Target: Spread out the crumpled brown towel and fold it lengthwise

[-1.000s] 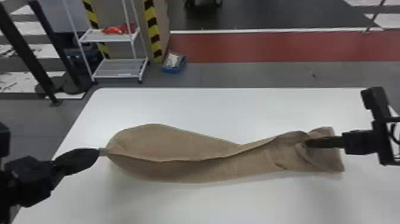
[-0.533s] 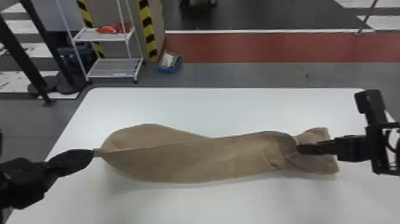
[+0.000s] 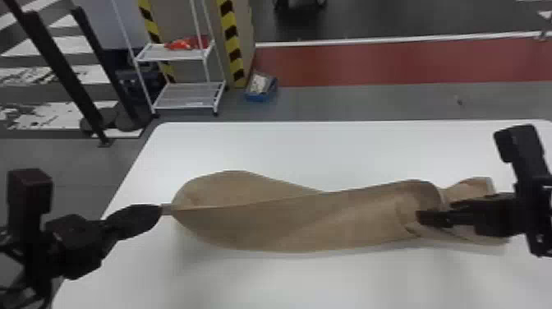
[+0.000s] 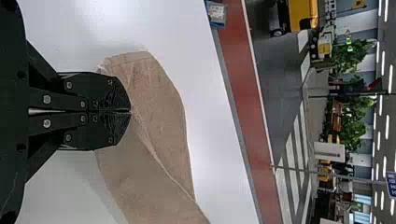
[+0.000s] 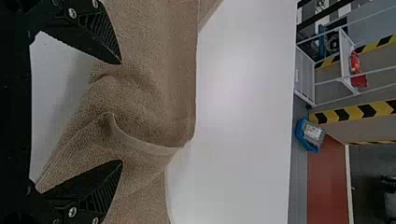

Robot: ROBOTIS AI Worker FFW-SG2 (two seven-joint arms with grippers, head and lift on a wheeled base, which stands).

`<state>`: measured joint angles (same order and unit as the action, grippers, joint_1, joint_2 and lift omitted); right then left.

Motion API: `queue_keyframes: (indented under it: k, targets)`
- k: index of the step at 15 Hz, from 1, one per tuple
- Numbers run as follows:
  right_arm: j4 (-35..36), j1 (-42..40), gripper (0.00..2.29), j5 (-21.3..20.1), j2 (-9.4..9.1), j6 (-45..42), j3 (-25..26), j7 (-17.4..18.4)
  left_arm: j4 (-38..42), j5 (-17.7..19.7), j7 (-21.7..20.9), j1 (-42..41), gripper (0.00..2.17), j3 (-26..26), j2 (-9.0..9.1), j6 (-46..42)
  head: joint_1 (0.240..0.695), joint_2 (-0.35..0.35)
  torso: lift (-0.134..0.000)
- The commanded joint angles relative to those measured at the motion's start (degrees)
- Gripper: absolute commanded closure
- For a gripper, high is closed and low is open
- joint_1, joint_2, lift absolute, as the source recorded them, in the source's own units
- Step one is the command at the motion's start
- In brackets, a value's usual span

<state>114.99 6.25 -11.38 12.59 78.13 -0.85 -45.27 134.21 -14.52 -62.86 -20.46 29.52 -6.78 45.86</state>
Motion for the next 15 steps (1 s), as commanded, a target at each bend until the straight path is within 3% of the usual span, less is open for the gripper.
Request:
queue_keyframes:
  k: [1,4,7,11,15]
  targets:
    - [1.5,-0.1,0.22,-1.8,-0.29,1.1,-3.2,0.5,-0.4,0.0,0.0,0.2,1.34,-0.2,0.01,0.0,0.695,0.163,-0.12]
    - [0.2,2.1,0.29,-4.8,-0.99,2.5,-5.8,3.4,-0.4,0.0,-0.2,0.2,1.34,-0.2,0.1,0.0,0.695,0.181,-0.12]
    - [0.5,2.5,0.29,-6.5,-0.9,11.0,-6.4,2.8,-0.3,0.1,-0.2,0.0,1.34,0.3,-0.08,0.0,0.695,0.181,-0.12]
    - [1.9,2.8,0.29,-6.4,-0.37,12.0,-5.8,3.0,-0.8,0.1,-0.1,0.2,1.34,0.2,-0.16,-0.5,0.695,0.173,-0.12]
    - [0.9,5.3,0.29,-6.6,-1.52,12.0,-6.7,5.4,-0.7,0.0,-0.2,0.2,1.34,0.2,-0.08,-0.5,0.695,0.172,-0.12]
